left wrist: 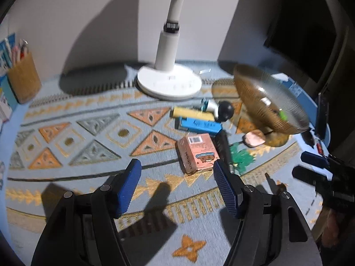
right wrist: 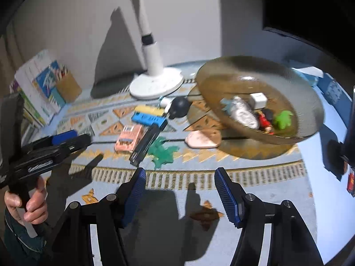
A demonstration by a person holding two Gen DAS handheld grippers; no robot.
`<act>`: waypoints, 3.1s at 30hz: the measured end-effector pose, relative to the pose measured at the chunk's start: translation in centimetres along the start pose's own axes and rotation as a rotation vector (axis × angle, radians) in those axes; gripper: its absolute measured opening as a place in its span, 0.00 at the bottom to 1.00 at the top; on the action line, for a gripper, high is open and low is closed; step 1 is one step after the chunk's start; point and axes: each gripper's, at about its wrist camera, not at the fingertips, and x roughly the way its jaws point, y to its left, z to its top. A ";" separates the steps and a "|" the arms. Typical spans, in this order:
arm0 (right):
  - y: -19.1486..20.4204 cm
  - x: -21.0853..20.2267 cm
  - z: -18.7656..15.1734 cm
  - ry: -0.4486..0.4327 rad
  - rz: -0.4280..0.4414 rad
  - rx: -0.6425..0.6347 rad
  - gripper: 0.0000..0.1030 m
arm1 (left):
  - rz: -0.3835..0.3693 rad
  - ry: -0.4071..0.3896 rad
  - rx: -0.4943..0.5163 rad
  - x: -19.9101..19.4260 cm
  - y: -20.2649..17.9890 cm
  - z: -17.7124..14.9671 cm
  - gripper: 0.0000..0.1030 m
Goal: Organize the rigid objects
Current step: 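Grasp the pink box with the left gripper while the right grasps the teal figure, then carry the pink box and teal figure over the amber bowl and release both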
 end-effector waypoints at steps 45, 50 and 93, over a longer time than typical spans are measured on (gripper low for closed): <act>1.3 7.1 0.5 0.042 0.058 -0.117 0.32 | 0.059 0.017 0.105 4.3 -4.1 -0.1 0.37; -0.9 3.4 -2.0 0.016 0.048 -0.029 0.32 | 0.061 -0.013 0.069 1.3 -3.0 -2.1 0.37; -9.3 -10.8 2.2 -0.339 -0.177 0.151 0.41 | -0.125 -0.254 0.144 -6.2 -11.5 5.9 0.37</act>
